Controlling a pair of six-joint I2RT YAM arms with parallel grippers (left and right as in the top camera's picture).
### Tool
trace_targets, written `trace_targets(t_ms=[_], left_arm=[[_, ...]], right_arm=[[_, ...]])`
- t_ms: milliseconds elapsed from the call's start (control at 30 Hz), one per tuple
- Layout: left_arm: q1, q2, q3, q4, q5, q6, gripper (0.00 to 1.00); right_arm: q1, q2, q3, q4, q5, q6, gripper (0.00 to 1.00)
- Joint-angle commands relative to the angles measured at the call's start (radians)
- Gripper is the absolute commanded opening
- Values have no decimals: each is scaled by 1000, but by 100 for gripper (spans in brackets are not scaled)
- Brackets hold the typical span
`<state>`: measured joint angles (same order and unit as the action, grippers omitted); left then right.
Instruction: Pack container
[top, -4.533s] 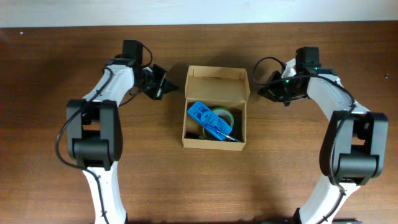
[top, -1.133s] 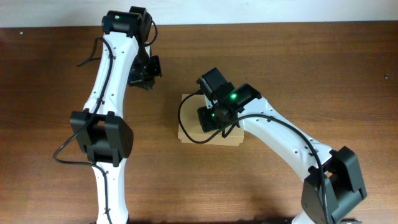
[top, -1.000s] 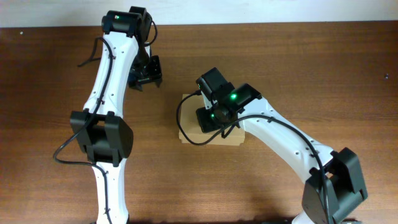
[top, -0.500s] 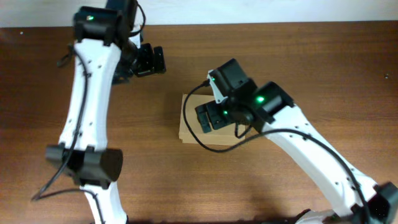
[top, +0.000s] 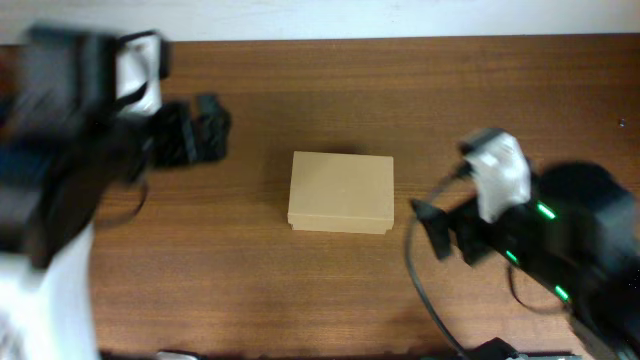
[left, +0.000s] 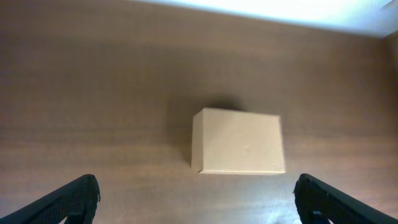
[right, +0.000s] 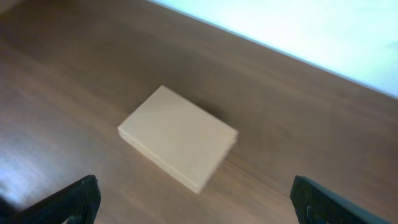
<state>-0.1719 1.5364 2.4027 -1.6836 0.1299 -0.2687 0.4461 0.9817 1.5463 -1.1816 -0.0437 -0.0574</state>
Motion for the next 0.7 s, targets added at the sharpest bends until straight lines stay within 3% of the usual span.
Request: trace_targets(t_ms=[0, 167, 333, 667], left_arm=[[2, -115, -6, -3, -23, 32, 100], [2, -292, -142, -3, -39, 32, 100], [2, -522, -404, 23, -58, 31, 100], [2, -1050, -969, 266, -6, 32, 100]], right_arm=[[-25, -60, 6, -30, 15, -44, 99], [-25, -165, 6, -138, 10, -41, 99], [-25, -294, -4, -201, -4, -40, 99], [-25, -647, -205, -217, -4, -40, 99]])
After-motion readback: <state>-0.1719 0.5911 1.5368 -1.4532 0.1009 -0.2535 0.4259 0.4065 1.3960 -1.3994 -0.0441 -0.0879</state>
